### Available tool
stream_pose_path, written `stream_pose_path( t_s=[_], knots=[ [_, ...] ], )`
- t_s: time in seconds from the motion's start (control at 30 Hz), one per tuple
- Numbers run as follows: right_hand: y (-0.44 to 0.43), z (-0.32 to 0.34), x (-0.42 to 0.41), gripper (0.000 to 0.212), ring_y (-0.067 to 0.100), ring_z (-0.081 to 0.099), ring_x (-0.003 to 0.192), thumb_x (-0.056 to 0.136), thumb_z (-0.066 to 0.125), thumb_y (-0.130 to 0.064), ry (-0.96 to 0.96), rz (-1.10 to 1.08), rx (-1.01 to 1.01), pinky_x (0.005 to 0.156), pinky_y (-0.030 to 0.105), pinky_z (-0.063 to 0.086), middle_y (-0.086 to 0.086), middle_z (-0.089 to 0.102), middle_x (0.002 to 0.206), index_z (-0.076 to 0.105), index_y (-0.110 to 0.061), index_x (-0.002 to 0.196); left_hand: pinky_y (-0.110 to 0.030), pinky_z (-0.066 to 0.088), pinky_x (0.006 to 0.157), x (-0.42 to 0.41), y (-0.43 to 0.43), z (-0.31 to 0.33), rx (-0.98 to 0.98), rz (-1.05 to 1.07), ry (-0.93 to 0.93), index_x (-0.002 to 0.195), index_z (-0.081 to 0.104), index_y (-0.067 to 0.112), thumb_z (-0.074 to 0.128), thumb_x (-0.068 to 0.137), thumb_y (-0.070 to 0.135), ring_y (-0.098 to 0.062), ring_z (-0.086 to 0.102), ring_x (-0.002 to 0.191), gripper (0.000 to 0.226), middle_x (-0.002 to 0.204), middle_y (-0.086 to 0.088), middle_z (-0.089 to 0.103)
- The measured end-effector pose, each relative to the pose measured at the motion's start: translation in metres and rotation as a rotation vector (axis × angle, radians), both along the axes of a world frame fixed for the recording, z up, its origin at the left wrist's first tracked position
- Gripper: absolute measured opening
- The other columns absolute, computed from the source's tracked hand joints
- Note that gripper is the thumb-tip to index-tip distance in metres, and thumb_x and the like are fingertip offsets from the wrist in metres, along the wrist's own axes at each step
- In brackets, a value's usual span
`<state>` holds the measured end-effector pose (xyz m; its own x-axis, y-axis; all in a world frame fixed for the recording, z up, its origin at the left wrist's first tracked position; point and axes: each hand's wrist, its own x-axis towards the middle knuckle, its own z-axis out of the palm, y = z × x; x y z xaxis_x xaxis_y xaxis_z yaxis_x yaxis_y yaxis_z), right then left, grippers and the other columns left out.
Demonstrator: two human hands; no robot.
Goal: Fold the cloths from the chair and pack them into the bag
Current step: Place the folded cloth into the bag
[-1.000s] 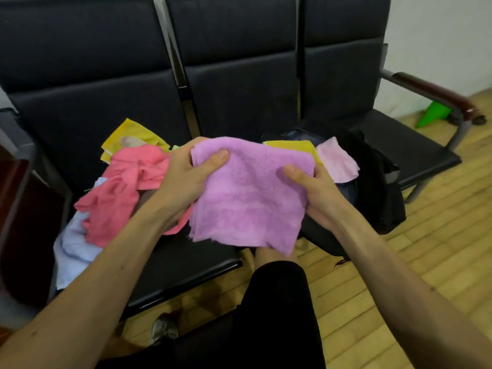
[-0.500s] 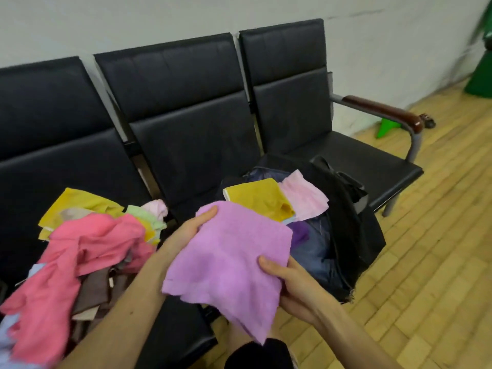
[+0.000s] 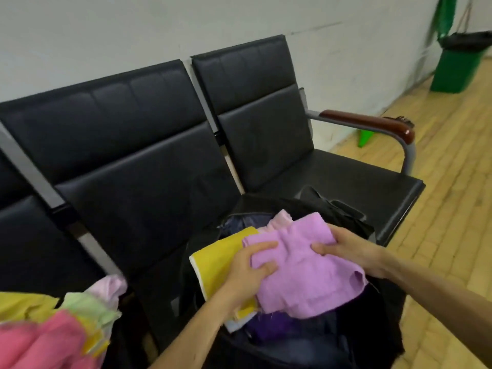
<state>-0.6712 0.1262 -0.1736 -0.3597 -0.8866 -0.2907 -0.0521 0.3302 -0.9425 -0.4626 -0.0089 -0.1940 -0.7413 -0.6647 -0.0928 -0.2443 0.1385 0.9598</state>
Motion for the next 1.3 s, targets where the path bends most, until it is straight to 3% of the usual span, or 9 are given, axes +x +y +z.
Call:
stream_pose_path(
  t_s=[0.13, 0.27, 0.53, 0.73, 0.83, 0.97, 1.1, 1.2, 1.3],
  knots=[
    [-0.057, -0.015, -0.05, 0.038, 0.014, 0.064, 0.106, 0.089, 0.073, -0.022, 0.351, -0.071, -0.039, 0.086, 0.025, 0.052, -0.001, 0.066, 0.115, 0.057, -0.017, 0.124, -0.008, 0.031, 0.094, -0.062, -0.039, -0.017, -0.325, 0.049, -0.179, 0.147, 0.046, 0.024, 0.064, 0.096, 0.019, -0.016, 0.049, 0.131, 0.054, 0.143, -0.001, 0.052],
    [-0.095, -0.063, -0.069, 0.024, 0.025, 0.065, 0.099, 0.092, 0.068, -0.021, 0.586, -0.091, 0.051, 0.076, 0.032, 0.045, -0.001, 0.067, 0.103, 0.056, -0.02, 0.113, -0.023, 0.033, 0.105, -0.09, -0.061, -0.057, -0.318, 0.061, -0.304, 0.154, 0.031, 0.02, 0.061, 0.098, 0.026, -0.023, 0.046, 0.133, 0.064, 0.15, -0.007, 0.046],
    [-0.115, -0.121, -0.063, 0.026, 0.026, 0.059, 0.093, 0.1, 0.051, -0.034, 0.918, -0.044, 0.206, 0.074, 0.035, 0.045, 0.006, 0.063, 0.112, 0.053, -0.026, 0.124, -0.033, 0.038, 0.108, -0.092, -0.073, -0.118, -0.301, 0.04, -0.45, 0.154, 0.031, 0.025, 0.062, 0.093, 0.046, -0.024, 0.043, 0.136, 0.072, 0.152, -0.007, 0.043],
    [-0.106, -0.104, -0.053, 0.041, 0.031, 0.063, 0.1, 0.097, 0.056, -0.04, 0.942, -0.04, 0.317, 0.075, 0.036, 0.048, 0.01, 0.065, 0.118, 0.05, -0.02, 0.132, -0.022, 0.035, 0.102, -0.082, -0.07, -0.096, -0.215, 0.011, -0.39, 0.152, 0.037, 0.021, 0.067, 0.092, 0.033, -0.019, 0.042, 0.137, 0.068, 0.153, -0.003, 0.043],
    [-0.088, -0.078, -0.03, 0.035, 0.033, 0.063, 0.098, 0.097, 0.055, -0.033, 1.036, -0.212, 0.245, 0.074, 0.037, 0.048, 0.011, 0.063, 0.117, 0.055, -0.018, 0.129, -0.021, 0.044, 0.093, -0.058, -0.071, -0.077, -0.146, 0.071, -0.261, 0.14, 0.052, 0.02, 0.065, 0.093, 0.015, -0.016, 0.055, 0.123, 0.049, 0.144, -0.003, 0.051],
    [-0.064, -0.046, 0.048, 0.006, 0.023, 0.065, 0.082, 0.092, 0.062, -0.017, 0.949, -0.265, -0.122, 0.071, 0.035, 0.051, 0.0, 0.068, 0.096, 0.062, -0.017, 0.098, -0.036, 0.06, 0.076, 0.033, -0.073, -0.041, -0.195, 0.25, -0.107, 0.114, 0.067, 0.031, 0.065, 0.093, 0.017, -0.009, 0.067, 0.089, 0.025, 0.114, 0.008, 0.065],
    [-0.062, -0.035, 0.181, 0.013, 0.007, 0.063, 0.079, 0.089, 0.069, -0.013, 0.675, -0.128, -0.34, 0.071, 0.024, 0.049, -0.009, 0.068, 0.091, 0.066, -0.018, 0.101, -0.024, 0.054, 0.06, 0.165, -0.041, -0.012, -0.171, 0.496, 0.014, 0.094, 0.066, 0.037, 0.066, 0.093, 0.012, -0.01, 0.069, 0.072, 0.025, 0.073, 0.015, 0.066],
    [-0.064, -0.051, 0.299, 0.016, 0.004, 0.063, 0.081, 0.088, 0.068, -0.02, 0.555, 0.087, -0.416, 0.072, 0.02, 0.05, -0.011, 0.067, 0.089, 0.066, -0.021, 0.104, -0.025, 0.05, 0.059, 0.274, 0.001, -0.019, -0.154, 0.684, 0.007, 0.093, 0.065, 0.029, 0.068, 0.091, 0.008, -0.012, 0.066, 0.063, 0.021, 0.066, 0.01, 0.063],
    [-0.064, -0.083, 0.395, 0.017, 0.005, 0.063, 0.083, 0.085, 0.071, -0.018, 0.496, 0.29, -0.344, 0.074, 0.024, 0.052, -0.01, 0.065, 0.09, 0.068, -0.024, 0.101, -0.036, 0.056, 0.071, 0.371, 0.036, -0.056, -0.129, 0.872, -0.129, 0.084, 0.067, 0.026, 0.073, 0.087, 0.008, -0.013, 0.067, 0.069, 0.019, 0.072, 0.005, 0.07]
  ],
)
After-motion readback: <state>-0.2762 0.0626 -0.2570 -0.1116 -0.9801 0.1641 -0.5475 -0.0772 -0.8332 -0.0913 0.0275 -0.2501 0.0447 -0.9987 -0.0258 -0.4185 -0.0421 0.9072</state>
